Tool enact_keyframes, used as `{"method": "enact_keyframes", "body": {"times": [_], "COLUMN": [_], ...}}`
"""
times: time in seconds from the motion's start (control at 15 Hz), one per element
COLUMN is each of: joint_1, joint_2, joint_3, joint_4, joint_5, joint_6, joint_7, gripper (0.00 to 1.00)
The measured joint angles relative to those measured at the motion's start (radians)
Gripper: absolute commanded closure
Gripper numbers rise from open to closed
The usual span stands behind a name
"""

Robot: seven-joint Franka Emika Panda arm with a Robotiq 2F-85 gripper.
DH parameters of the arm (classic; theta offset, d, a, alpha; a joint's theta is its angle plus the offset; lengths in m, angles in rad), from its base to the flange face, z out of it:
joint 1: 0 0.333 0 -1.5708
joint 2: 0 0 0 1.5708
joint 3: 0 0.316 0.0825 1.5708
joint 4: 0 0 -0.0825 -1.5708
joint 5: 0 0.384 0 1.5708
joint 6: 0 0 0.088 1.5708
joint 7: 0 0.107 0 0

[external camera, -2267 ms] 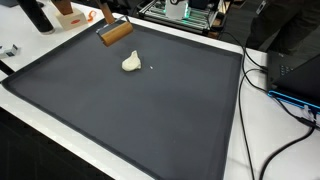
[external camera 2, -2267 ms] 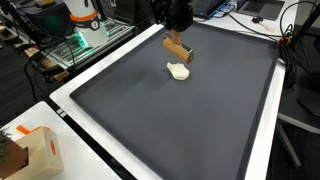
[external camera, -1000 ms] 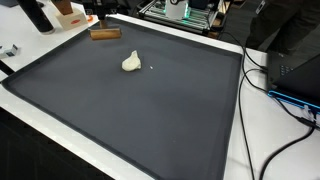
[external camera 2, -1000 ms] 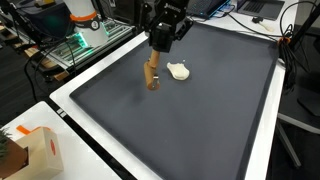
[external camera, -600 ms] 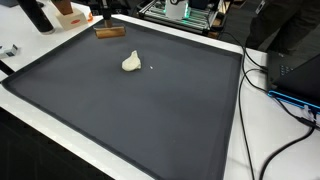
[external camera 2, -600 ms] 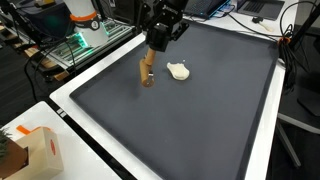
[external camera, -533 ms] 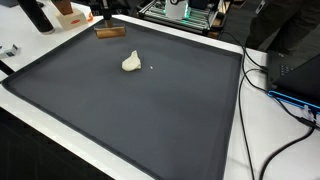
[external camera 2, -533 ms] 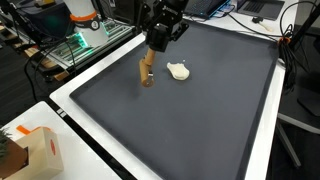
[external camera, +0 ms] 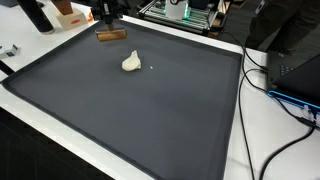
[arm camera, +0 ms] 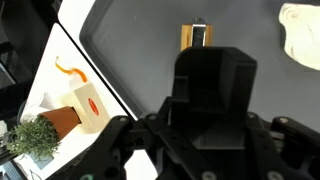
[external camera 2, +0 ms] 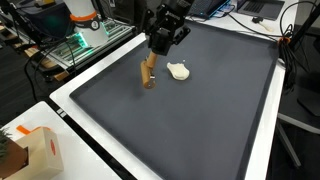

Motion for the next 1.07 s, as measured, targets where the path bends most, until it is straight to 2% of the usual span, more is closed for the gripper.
{"method": "enact_keyframes", "body": {"times": [1.07], "joint_1": [0.0], "joint_2": [0.042], "joint_3": [0.0], "joint_4": [0.025], "joint_5": [0.002], "joint_6": [0.005], "joint_7": [-0.069], "gripper": [0.76]}}
